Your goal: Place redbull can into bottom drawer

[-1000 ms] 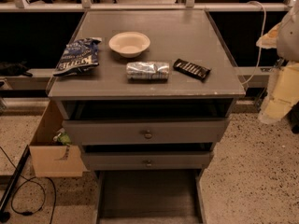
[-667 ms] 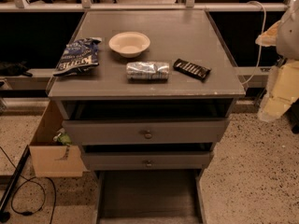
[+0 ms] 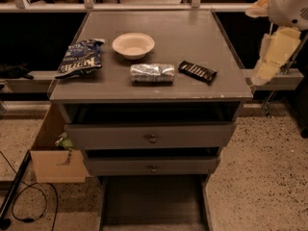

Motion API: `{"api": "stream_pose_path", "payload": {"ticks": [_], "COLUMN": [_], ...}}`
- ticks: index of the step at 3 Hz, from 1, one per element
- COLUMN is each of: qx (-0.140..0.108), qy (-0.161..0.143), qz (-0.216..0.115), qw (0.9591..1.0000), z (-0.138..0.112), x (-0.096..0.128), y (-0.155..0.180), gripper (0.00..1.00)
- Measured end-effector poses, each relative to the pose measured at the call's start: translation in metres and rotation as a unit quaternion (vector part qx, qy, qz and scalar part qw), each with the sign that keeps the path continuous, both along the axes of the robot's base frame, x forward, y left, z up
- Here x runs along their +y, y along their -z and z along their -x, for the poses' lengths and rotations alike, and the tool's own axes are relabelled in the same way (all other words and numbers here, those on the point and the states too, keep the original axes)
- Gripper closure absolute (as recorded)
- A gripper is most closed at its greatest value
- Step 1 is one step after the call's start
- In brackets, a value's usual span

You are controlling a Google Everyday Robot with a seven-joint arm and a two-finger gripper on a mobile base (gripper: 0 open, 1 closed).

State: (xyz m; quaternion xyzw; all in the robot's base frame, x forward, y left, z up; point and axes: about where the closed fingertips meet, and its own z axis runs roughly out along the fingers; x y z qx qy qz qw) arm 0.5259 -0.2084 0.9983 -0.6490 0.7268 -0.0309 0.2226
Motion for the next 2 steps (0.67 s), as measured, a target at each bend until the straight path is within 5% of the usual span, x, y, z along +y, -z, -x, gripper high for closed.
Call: {"api": "stream_pose_path", "payload": {"ticks": [1, 2], "qx": [-0.016, -0.005], "qy": [-0.034, -0.050], "qz": [-0.032, -0.077], "qw": [0.9988, 0.9958], "z": [-0.042, -0.065], "x": [0.009, 0.026], "y": [-0.008, 0.003], "gripper": [0.00, 0.00]}}
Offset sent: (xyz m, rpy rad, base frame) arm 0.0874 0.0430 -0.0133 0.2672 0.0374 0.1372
